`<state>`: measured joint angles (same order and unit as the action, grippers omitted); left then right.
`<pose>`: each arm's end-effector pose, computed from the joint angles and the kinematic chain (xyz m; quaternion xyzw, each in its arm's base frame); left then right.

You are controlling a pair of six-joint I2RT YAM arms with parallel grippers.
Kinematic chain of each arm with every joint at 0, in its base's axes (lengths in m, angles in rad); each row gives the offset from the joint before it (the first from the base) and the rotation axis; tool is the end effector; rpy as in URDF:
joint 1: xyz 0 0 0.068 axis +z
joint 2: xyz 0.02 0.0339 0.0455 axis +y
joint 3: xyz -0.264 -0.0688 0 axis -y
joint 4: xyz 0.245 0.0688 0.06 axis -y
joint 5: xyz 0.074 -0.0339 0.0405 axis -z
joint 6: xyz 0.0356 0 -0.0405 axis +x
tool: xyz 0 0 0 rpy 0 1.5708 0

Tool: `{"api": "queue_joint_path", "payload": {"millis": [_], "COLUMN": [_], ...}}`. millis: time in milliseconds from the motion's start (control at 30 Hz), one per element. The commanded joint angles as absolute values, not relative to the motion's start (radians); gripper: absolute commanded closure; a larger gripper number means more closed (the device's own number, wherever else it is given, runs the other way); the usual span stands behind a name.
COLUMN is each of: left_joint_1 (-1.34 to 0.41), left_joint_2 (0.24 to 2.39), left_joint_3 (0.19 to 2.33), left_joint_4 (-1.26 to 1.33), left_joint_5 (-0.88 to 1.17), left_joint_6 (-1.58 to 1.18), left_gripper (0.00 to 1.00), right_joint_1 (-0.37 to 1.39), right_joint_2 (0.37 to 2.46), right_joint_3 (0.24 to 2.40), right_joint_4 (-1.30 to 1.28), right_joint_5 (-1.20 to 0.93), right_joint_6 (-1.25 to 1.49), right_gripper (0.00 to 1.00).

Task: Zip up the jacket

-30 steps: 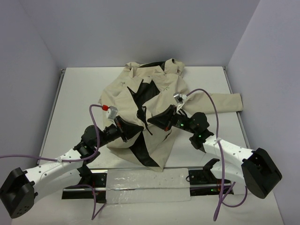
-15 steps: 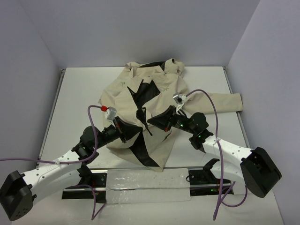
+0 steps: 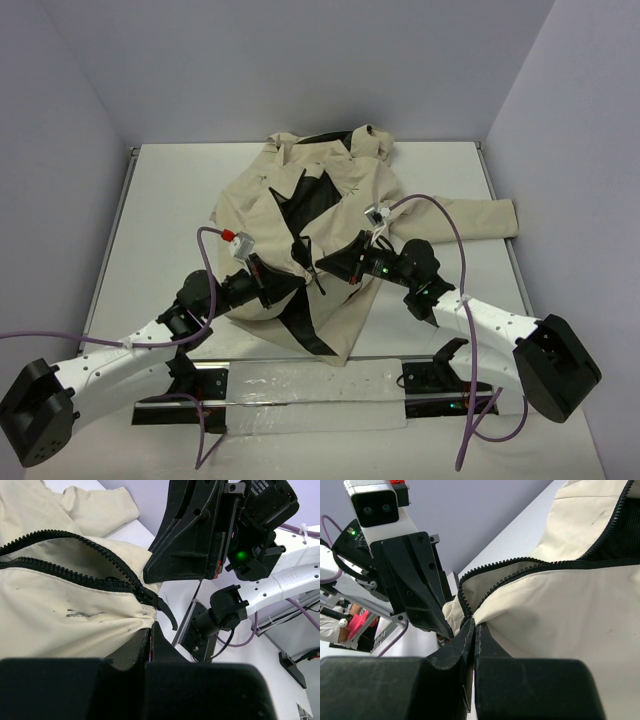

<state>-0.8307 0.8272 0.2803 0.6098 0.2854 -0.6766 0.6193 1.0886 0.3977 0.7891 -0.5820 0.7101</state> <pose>0.1205 -0.1468 0.2385 0.1555 0.6676 -0.5648 0.4596 0.1742 0.1482 0.2477 -0.1832 0.6523 0.5895 0.4398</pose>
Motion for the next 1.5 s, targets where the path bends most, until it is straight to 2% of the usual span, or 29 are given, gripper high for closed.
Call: {"api": "queue_joint_path", "payload": {"millis": [0, 833, 1467], "left_joint_1": [-0.860, -0.896, -0.896], "left_joint_2": [0.814, 0.863, 0.938], "left_joint_3": [0.266, 0.282, 0.343], "left_joint_4": [0.611, 0.618, 0.605], "left_joint_5": [0.390, 0.354, 0.277], "left_joint_6": [-0.704, -0.741, -0.701], "left_gripper": [1.00, 1.00, 1.00], "right_joint_1": [0.607, 0.607, 0.607], "right_joint_2": [1.062, 1.049, 0.942], "right_joint_3": [0.412, 0.388, 0.408], "right_joint_4": [0.861, 0.836, 0.748], "right_joint_5": [-0.450, -0.420, -0.407], "right_joint_6": [0.676, 0.657, 0.653], "right_gripper": [1.00, 1.00, 1.00]}}
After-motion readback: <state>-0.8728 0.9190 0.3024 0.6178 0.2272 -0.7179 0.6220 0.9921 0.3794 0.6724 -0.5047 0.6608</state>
